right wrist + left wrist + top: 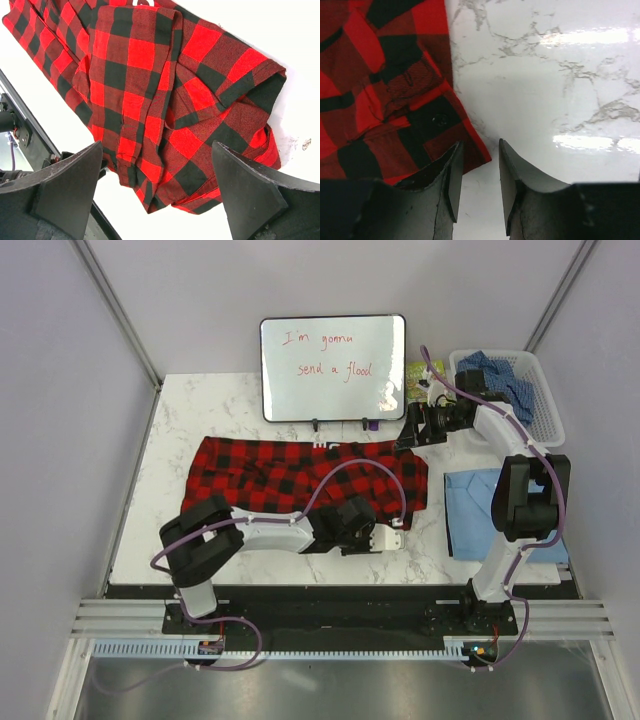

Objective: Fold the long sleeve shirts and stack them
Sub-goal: Fold the shirt

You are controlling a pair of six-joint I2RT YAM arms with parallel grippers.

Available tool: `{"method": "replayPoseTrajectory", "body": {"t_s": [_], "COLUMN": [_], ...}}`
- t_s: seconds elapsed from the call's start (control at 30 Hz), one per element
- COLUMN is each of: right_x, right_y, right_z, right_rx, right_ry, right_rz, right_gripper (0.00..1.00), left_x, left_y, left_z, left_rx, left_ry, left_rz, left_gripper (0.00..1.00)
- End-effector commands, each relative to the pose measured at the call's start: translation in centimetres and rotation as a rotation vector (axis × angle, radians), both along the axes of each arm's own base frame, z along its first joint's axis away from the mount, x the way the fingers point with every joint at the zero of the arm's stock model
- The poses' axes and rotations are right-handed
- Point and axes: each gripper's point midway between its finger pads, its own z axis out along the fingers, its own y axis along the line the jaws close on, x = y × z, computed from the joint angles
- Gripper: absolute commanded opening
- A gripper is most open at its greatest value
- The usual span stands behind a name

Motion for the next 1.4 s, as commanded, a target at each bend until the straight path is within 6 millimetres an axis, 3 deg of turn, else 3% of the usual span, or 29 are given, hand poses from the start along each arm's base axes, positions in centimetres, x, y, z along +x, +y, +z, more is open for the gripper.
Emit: {"method": "replayPoseTrajectory", "body": {"t_s": [0.0, 0.2, 0.33, 0.43, 0.47, 0.53, 0.57, 0.6, 0.7, 0.73, 0.87, 1.1, 1.2, 1.37], "right_x": [0.5, 0.4, 0.4, 0.4, 0.4, 0.4, 0.5, 0.4, 0.4, 0.5, 0.7, 0.4, 0.4, 0.1], "right_y": [0.1, 0.1, 0.1, 0.0, 0.1, 0.0, 0.0, 0.0, 0.2, 0.2, 0.5, 0.6, 0.6, 1.0], "right_z": [1.8, 1.9, 1.8, 2.0, 2.0, 2.1, 2.0, 2.0, 2.1, 2.2, 2.2, 1.9, 1.5, 0.8], "right_rx": [0.016, 0.014, 0.012, 0.011, 0.01, 0.006, 0.006, 0.007, 0.017, 0.02, 0.038, 0.046, 0.047, 0.031], "right_ry": [-0.056, -0.059, -0.053, -0.058, -0.058, -0.063, -0.063, -0.061, -0.063, -0.065, -0.058, -0.043, -0.032, -0.02], "right_rz": [0.023, 0.026, 0.027, 0.028, 0.031, 0.031, 0.032, 0.034, 0.041, 0.043, 0.046, 0.049, 0.05, 0.061], "right_gripper": [0.97, 0.97, 0.96, 0.96, 0.96, 0.96, 0.96, 0.96, 0.97, 0.97, 0.98, 0.98, 0.97, 0.98], "left_x": [1.6, -0.3, -0.9, -1.2, -1.0, -1.8, -1.5, -1.6, -2.1, -2.1, -1.6, 3.6, 5.7, 8.2], "left_y": [0.6, 0.6, 0.5, 0.5, 0.1, 0.5, 0.0, 0.2, 2.2, 3.0, 8.4, 16.7, 19.7, 22.8], "left_z": [-1.4, -1.5, -2.1, -1.3, 0.4, 2.0, 4.9, 6.1, 10.1, 10.4, 9.4, 9.7, 9.9, 10.5], "left_rx": [0.005, -0.008, 0.024, 0.018, -0.015, -0.015, -0.058, -0.057, -0.051, -0.037, 0.082, 0.191, 0.232, 0.251], "left_ry": [0.007, 0.157, 0.21, 0.22, 0.203, 0.225, 0.19, 0.173, 0.092, 0.07, 0.001, -0.127, -0.197, -0.26], "left_rz": [0.042, -0.053, -0.063, -0.074, -0.082, -0.11, -0.123, -0.15, -0.262, -0.283, -0.351, -0.394, -0.407, -0.409], "left_gripper": [0.41, 0.24, 0.02, 0.02, 0.02, 0.02, 0.02, 0.02, 0.02, 0.02, 0.02, 0.02, 0.02, 0.02]}}
